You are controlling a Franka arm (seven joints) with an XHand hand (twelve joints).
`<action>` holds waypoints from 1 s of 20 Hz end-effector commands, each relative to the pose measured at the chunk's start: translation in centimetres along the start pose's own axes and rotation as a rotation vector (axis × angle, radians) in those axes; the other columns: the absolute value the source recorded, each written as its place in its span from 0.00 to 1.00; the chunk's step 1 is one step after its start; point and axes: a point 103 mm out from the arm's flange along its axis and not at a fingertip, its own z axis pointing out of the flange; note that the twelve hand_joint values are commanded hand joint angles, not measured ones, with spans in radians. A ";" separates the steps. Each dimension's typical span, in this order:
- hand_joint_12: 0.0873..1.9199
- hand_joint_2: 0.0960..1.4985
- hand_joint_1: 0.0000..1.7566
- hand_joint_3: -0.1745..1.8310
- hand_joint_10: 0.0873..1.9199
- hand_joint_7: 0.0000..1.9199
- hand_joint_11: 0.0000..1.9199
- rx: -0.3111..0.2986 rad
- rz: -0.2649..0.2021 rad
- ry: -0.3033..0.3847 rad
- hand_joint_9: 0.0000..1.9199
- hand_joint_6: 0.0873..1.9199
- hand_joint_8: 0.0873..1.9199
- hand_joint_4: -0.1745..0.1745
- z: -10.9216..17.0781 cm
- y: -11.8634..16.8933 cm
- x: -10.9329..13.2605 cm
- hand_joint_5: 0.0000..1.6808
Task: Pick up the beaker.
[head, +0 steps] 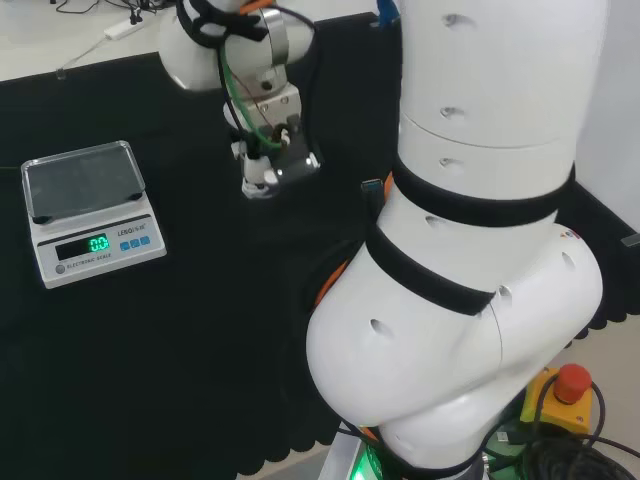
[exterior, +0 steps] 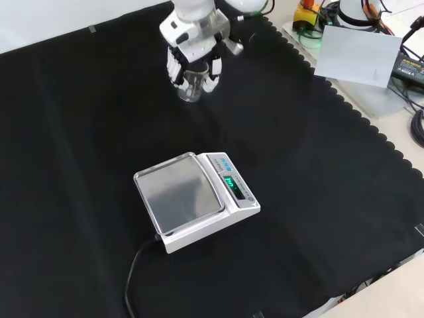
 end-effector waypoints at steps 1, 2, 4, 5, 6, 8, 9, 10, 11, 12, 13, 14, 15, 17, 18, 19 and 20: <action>0.37 0.37 0.87 0.42 0.36 0.59 0.65 -0.039 -0.060 -0.019 0.69 0.53 0.40 0.00 -6.1 0.0 2.8 0.58; 0.37 0.37 0.87 0.42 0.36 0.59 0.65 -0.041 -0.073 -0.021 0.69 0.53 0.41 0.00 -6.6 0.2 3.6 0.58; 0.37 0.37 0.87 0.42 0.36 0.59 0.65 -0.044 -0.097 -0.030 0.69 0.53 0.41 0.00 -7.5 0.7 5.0 0.58; 0.37 0.37 0.87 0.42 0.36 0.59 0.65 -0.046 -0.108 -0.034 0.69 0.53 0.41 0.00 -7.8 0.9 5.7 0.58; 0.37 0.37 0.87 0.42 0.36 0.59 0.65 -0.050 -0.119 -0.037 0.69 0.53 0.41 0.00 -8.3 1.1 6.5 0.58; 0.37 0.37 0.87 0.42 0.36 0.59 0.65 -0.056 -0.136 -0.043 0.69 0.53 0.41 0.00 -9.0 1.3 7.7 0.58; 0.37 0.37 0.87 0.42 0.36 0.59 0.65 -0.060 -0.143 -0.048 0.69 0.53 0.41 0.00 -9.4 1.4 8.2 0.58; 0.37 0.37 0.87 0.42 0.36 0.59 0.65 -0.064 -0.150 -0.050 0.69 0.53 0.41 0.00 -9.8 1.6 8.8 0.58; 0.37 0.37 0.87 0.42 0.36 0.59 0.65 -0.068 -0.157 -0.054 0.69 0.53 0.40 0.00 -10.3 1.8 9.3 0.58; 0.37 0.37 0.87 0.42 0.36 0.59 0.65 -0.073 -0.167 -0.059 0.69 0.53 0.40 0.00 -10.8 2.0 10.0 0.58; 0.37 0.37 0.87 0.42 0.37 0.59 0.65 -0.081 -0.178 -0.066 0.69 0.53 0.40 0.00 -11.4 2.2 10.8 0.58; 0.37 0.37 0.87 0.42 0.37 0.59 0.65 -0.089 -0.188 -0.072 0.69 0.53 0.40 0.00 -11.8 2.4 11.5 0.58; 0.37 0.37 0.87 0.42 0.37 0.59 0.65 -0.095 -0.196 -0.071 0.69 0.53 0.40 0.00 -12.3 2.8 12.3 0.58; 0.37 0.37 0.87 0.42 0.37 0.59 0.65 -0.102 -0.207 -0.072 0.69 0.53 0.40 0.00 -13.2 3.5 13.7 0.58; 0.37 0.37 0.87 0.42 0.37 0.59 0.65 -0.107 -0.212 -0.075 0.69 0.53 0.40 0.00 -13.6 3.9 14.4 0.58; 0.37 0.37 0.87 0.42 0.37 0.59 0.65 -0.113 -0.222 -0.081 0.69 0.53 0.40 0.00 -13.9 4.4 15.2 0.58; 0.37 0.37 0.87 0.42 0.37 0.59 0.65 -0.118 -0.230 -0.086 0.69 0.53 0.40 0.00 -14.2 4.9 15.8 0.58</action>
